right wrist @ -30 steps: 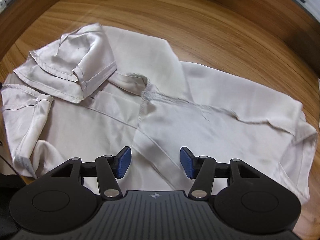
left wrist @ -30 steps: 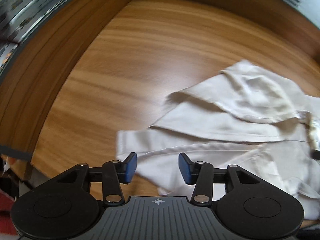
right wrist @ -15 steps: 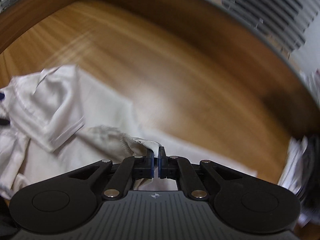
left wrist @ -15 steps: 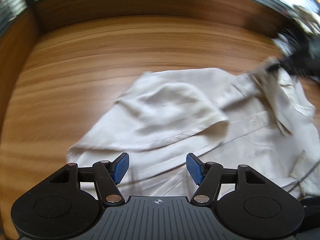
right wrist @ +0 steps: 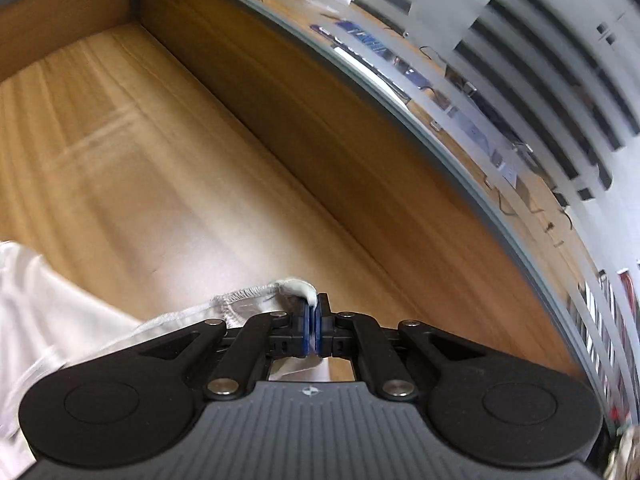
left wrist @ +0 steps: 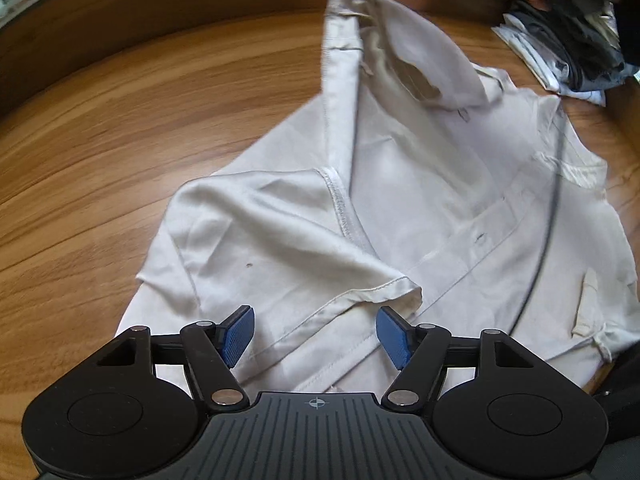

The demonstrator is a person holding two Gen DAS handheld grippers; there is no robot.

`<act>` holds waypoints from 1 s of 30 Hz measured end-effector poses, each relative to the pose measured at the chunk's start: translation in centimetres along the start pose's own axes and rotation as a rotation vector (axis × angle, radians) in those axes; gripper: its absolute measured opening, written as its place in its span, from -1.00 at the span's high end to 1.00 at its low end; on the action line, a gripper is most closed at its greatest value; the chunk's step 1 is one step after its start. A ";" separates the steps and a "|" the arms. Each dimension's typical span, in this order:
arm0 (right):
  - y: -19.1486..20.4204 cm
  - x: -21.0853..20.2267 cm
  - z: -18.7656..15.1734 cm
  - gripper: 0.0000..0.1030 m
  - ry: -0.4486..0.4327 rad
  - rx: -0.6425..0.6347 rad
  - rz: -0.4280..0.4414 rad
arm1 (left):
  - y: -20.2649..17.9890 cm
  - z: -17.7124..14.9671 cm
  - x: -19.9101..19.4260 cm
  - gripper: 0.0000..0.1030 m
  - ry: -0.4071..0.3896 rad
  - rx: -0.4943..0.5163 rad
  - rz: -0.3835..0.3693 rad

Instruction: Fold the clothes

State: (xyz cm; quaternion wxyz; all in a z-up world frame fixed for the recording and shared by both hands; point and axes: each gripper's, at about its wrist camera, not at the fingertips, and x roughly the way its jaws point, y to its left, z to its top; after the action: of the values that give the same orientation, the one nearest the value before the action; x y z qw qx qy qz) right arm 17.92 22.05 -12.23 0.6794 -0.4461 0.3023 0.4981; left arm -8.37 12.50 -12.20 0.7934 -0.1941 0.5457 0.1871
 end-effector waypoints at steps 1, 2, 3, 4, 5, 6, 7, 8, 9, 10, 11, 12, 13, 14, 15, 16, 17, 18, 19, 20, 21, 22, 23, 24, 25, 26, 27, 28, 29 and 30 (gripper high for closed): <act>-0.1 1.2 0.6 0.97 0.005 -0.004 -0.007 | -0.1 0.2 0.2 -0.37 0.003 0.004 -0.009; -0.2 2.4 0.8 0.97 0.015 0.000 -0.013 | -0.2 0.4 0.3 -0.37 0.004 0.009 -0.020; -0.5 3.4 0.9 0.96 0.029 0.010 -0.006 | -0.3 0.6 0.4 -0.38 0.003 0.014 -0.031; -0.8 4.4 1.0 0.96 0.042 0.021 0.001 | -0.5 0.8 0.5 -0.38 0.000 0.022 -0.043; -1.1 4.8 0.9 0.93 0.054 0.037 0.017 | -0.7 0.9 0.5 -0.41 -0.003 0.032 -0.055; -1.5 5.3 0.8 0.90 0.065 0.052 0.033 | -0.9 1.0 0.5 -0.46 -0.006 0.042 -0.068; -1.8 5.7 0.7 0.82 0.076 0.068 0.049 | -1.2 1.0 0.5 -0.47 -0.007 0.050 -0.077; -2.1 5.6 0.6 0.78 0.079 0.081 0.066 | -1.5 1.0 0.7 -0.48 -0.006 0.055 -0.085; -2.5 5.4 0.4 0.65 0.082 0.095 0.082 | -1.7 1.1 0.9 -0.48 -0.001 0.057 -0.090; -2.8 5.0 0.1 0.53 0.083 0.115 0.100 | -1.8 1.2 1.2 -0.48 0.006 0.057 -0.092; -3.3 4.4 -0.2 0.51 0.082 0.131 0.114 | -1.9 1.5 1.5 -0.48 0.012 0.057 -0.092; -3.4 3.8 -0.6 0.50 0.080 0.147 0.123 | -1.9 1.8 1.8 -0.48 0.017 0.056 -0.088; -3.6 3.1 -1.0 0.48 0.079 0.162 0.131 | -1.9 1.9 2.1 -0.48 0.020 0.051 -0.080; -3.8 2.4 -1.6 0.46 0.077 0.176 0.133 | -1.9 1.9 2.3 -0.48 0.022 0.044 -0.069; -4.0 1.6 -2.2 0.42 0.076 0.191 0.136 | -1.8 2.0 2.5 -0.47 0.021 0.034 -0.061; -4.1 1.0 -2.9 0.39 0.076 0.208 0.138 | -1.5 2.1 2.6 -0.46 0.019 0.023 -0.055; -4.2 0.3 -3.7 0.39 0.078 0.228 0.142 | -1.3 2.2 2.7 -0.36 0.013 0.008 -0.049; -4.1 -0.6 -4.8 0.38 0.081 0.249 0.142 | -1.1 2.3 2.9 0.03 0.009 -0.005 -0.047; -4.0 -1.4 -5.8 0.38 0.084 0.270 0.142 | -0.9 2.4 3.1 0.30 0.010 -0.015 -0.044; -4.0 -2.2 -6.9 0.36 0.087 0.291 0.142 | -0.7 2.6 3.3 0.78 0.011 -0.023 -0.040; -3.7 -2.9 -7.9 0.34 0.093 0.311 0.141 | -0.4 2.7 3.3 0.92 0.006 -0.030 -0.028; -3.5 -3.4 -9.1 0.32 0.102 0.328 0.136 | 0.0 2.7 3.2 0.92 -0.006 -0.036 -0.011; -3.4 -3.9 -10.2 0.32 0.112 0.345 0.131 | 0.4 2.9 2.8 0.94 -0.023 -0.043 0.006; -3.2 -4.3 -11.4 0.32 0.122 0.362 0.126 | 1.0 3.1 2.4 0.94 -0.040 -0.050 0.025; -3.0 -4.8 -12.5 0.32 0.133 0.385 0.127 | 1.8 3.5 2.0 0.94 -0.058 -0.063 0.047; -2.9 -5.3 -13.7 0.32 0.144 0.408 0.128 | 2.7 3.9 1.6 0.94 -0.078 -0.079 0.070; -2.7 -5.8 -14.9 0.32 0.154 0.432 0.129 | 3.6 4.4 1.1 0.94 -0.097 -0.096 0.094; -2.5 -5.9 -16.0 0.32 0.168 0.454 0.129 | 4.7 4.9 0.7 0.94 -0.111 -0.117 0.114; -2.3 -6.1 -17.1 0.32 0.181 0.476 0.128 | 5.9 5.5 0.4 0.94 -0.123 -0.143 0.132; -2.2 -6.3 -18.2 0.32 0.195 0.498 0.128 | 7.2 6.1 0.2 0.94 -0.132 -0.168 0.149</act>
State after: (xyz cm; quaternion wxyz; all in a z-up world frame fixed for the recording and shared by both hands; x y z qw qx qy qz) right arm 18.55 2.78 -13.80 0.7031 -0.2911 0.5069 0.4050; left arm -7.14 21.81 -11.16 0.7924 -0.2062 0.4875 0.3030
